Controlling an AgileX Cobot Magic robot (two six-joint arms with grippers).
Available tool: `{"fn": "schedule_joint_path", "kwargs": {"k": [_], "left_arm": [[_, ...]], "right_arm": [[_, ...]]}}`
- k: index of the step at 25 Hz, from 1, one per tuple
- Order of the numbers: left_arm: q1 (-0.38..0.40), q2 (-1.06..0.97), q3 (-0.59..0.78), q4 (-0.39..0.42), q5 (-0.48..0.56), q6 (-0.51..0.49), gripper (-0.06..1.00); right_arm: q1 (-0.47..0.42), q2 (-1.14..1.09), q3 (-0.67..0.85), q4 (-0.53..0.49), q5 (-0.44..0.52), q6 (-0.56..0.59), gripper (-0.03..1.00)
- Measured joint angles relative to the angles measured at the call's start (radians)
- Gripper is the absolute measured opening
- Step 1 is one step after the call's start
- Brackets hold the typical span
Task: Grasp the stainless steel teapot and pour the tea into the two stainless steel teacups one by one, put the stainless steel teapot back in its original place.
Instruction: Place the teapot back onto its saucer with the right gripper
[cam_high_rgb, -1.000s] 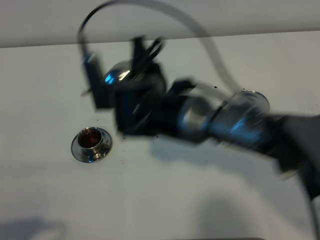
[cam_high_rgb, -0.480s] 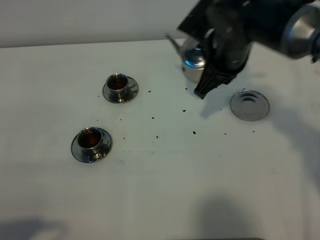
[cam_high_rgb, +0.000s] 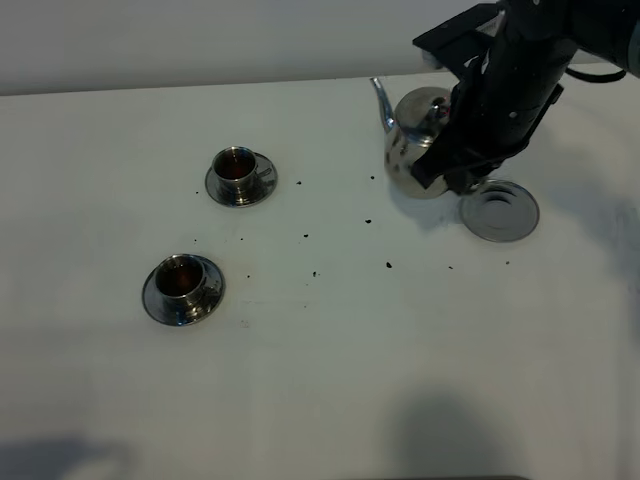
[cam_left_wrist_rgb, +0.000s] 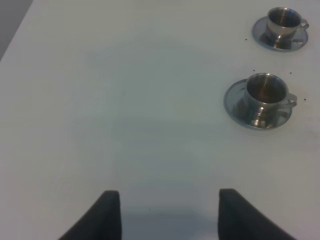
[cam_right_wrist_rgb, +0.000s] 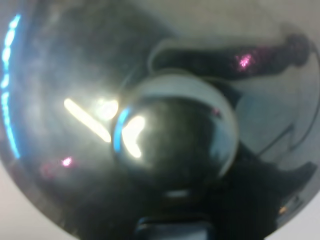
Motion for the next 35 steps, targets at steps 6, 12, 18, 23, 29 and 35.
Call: {"fn": "schedule_joint_path", "kwargs": {"k": [6,12,18,23,29,35], "left_arm": [[0.000,0.000,0.000,0.000,0.000,-0.001,0.47],[0.000,0.000,0.000,0.000,0.000,-0.001,0.47],[0.000,0.000,0.000,0.000,0.000,-0.001,0.47],[0.000,0.000,0.000,0.000,0.000,-0.001,0.47],[0.000,0.000,0.000,0.000,0.000,-0.001,0.47],[0.000,0.000,0.000,0.000,0.000,-0.002,0.47]], "right_arm": [[0.079,0.000,0.093,0.056,-0.073,-0.033,0.18],[0.218,0.000,0.213,0.057,-0.237,-0.053,0.18],[0.324,0.033,0.259,0.053,-0.338,-0.054,0.18],[0.331,0.052,0.261,-0.008,-0.336,-0.052,0.18],[0.252,-0.035,0.260,-0.134,-0.284,0.012,0.18],[0.026,-0.051,0.260,-0.161,-0.289,0.060,0.18]]}}
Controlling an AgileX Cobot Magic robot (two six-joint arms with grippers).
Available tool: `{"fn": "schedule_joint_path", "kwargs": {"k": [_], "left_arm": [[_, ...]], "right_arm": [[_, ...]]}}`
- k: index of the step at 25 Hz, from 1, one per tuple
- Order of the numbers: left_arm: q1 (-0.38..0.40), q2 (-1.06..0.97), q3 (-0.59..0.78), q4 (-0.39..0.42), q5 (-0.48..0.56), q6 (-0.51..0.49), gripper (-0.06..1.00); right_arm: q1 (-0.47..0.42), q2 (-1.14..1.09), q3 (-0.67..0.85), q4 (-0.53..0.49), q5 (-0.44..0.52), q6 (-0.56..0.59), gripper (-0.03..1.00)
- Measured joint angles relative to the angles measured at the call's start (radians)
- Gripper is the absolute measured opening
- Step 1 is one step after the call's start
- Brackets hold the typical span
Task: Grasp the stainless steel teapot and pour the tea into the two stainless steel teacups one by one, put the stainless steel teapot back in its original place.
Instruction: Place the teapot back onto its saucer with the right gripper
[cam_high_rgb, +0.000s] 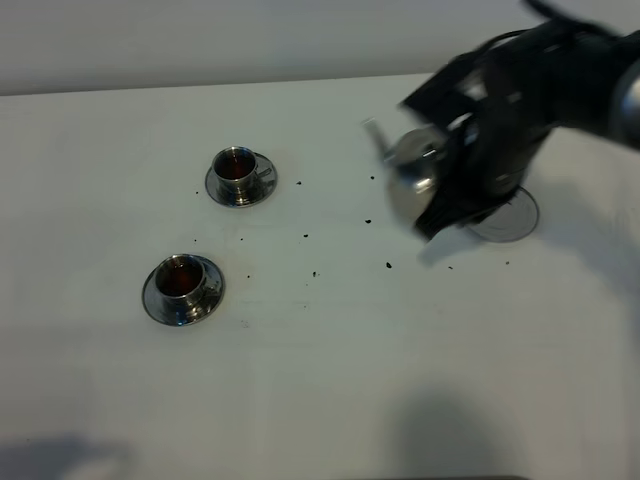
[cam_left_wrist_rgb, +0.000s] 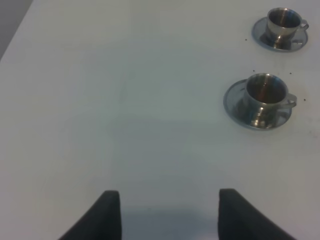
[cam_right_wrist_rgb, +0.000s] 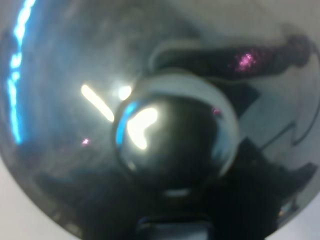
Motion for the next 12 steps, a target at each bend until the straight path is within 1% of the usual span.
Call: {"fn": "schedule_joint_path", "kwargs": {"k": [3,6,9,12], "left_arm": [[0.000,0.000,0.000,0.000,0.000,0.000,0.47],[0.000,0.000,0.000,0.000,0.000,0.000,0.47],[0.000,0.000,0.000,0.000,0.000,0.000,0.47],[0.000,0.000,0.000,0.000,0.000,0.000,0.47]], "right_arm": [[-0.098,0.000,0.001,-0.001,-0.014,0.032,0.18],[-0.168,0.000,0.027,0.007,-0.023,0.049,0.18],[-0.202,0.000,0.080,0.018,-0.066,0.052,0.18],[-0.209,0.000,0.125,0.027,-0.121,0.053,0.18]]}}
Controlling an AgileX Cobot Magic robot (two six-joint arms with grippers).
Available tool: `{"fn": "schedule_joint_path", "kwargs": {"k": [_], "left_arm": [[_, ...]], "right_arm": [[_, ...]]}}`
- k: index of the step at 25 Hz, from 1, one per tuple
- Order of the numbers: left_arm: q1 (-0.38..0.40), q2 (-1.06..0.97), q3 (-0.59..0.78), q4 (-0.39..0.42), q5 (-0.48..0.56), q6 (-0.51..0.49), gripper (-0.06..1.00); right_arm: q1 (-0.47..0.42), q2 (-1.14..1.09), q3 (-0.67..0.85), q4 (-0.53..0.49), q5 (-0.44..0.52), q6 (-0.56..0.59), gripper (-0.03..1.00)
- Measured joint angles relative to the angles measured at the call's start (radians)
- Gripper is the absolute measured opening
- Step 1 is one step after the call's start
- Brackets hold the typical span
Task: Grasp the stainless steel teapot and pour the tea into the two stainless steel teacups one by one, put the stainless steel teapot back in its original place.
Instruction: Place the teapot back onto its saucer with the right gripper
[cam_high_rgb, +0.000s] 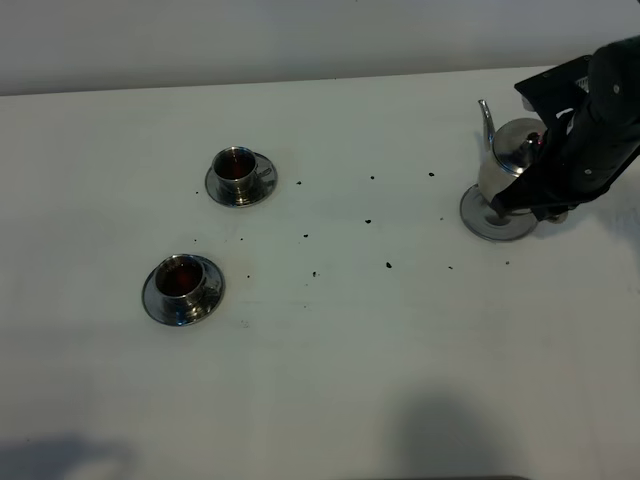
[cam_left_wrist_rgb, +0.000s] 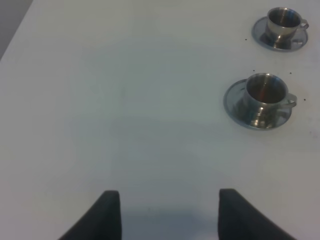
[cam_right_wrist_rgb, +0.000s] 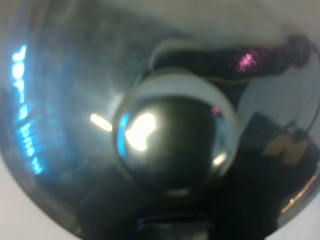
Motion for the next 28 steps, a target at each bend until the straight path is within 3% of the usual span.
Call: {"fn": "schedule_joint_path", "kwargs": {"k": [5,28], "left_arm": [[0.000,0.000,0.000,0.000,0.000,0.000,0.47],[0.000,0.000,0.000,0.000,0.000,0.002,0.47]], "right_arm": [[0.000,0.002,0.020,0.015,-0.068,0.000,0.18],[0.000,0.061,0.022,0.021,-0.084,0.019,0.18]]}}
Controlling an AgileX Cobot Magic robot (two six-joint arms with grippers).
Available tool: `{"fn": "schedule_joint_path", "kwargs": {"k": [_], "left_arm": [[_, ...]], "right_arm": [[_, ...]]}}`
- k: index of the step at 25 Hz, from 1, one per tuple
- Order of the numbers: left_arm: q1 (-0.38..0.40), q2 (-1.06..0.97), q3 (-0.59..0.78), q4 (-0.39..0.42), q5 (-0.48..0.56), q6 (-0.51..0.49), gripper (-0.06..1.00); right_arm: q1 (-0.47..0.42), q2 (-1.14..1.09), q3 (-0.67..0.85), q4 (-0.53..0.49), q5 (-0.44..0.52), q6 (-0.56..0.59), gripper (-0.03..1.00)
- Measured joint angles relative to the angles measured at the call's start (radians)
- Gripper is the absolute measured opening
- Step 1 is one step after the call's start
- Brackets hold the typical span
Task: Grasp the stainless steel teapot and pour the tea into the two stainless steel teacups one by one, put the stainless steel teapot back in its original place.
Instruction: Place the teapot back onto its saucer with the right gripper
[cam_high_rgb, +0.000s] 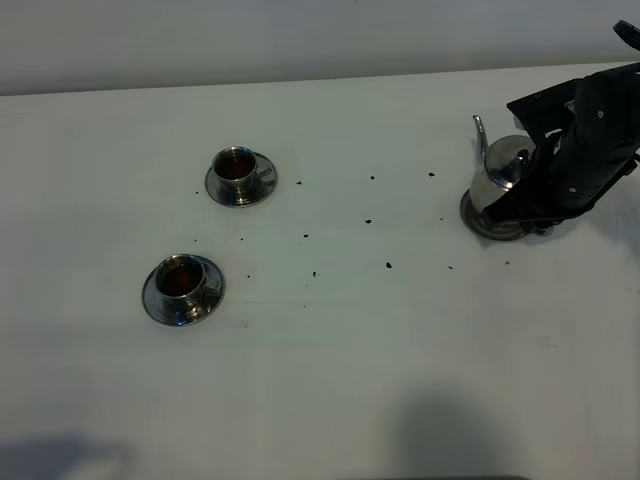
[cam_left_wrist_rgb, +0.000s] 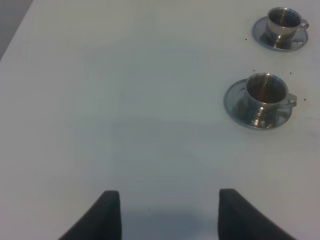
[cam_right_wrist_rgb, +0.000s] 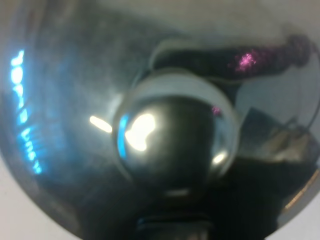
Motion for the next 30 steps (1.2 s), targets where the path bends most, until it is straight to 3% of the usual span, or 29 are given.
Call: {"fn": "schedule_joint_path", "kwargs": {"k": [25,30], "left_arm": [[0.000,0.000,0.000,0.000,0.000,-0.001,0.47],[0.000,0.000,0.000,0.000,0.000,-0.001,0.47]], "right_arm": [[0.000,0.027,0.000,-0.023,-0.022,0.040,0.18],[0.000,0.027,0.000,-0.023,-0.009,0.042,0.33]]}}
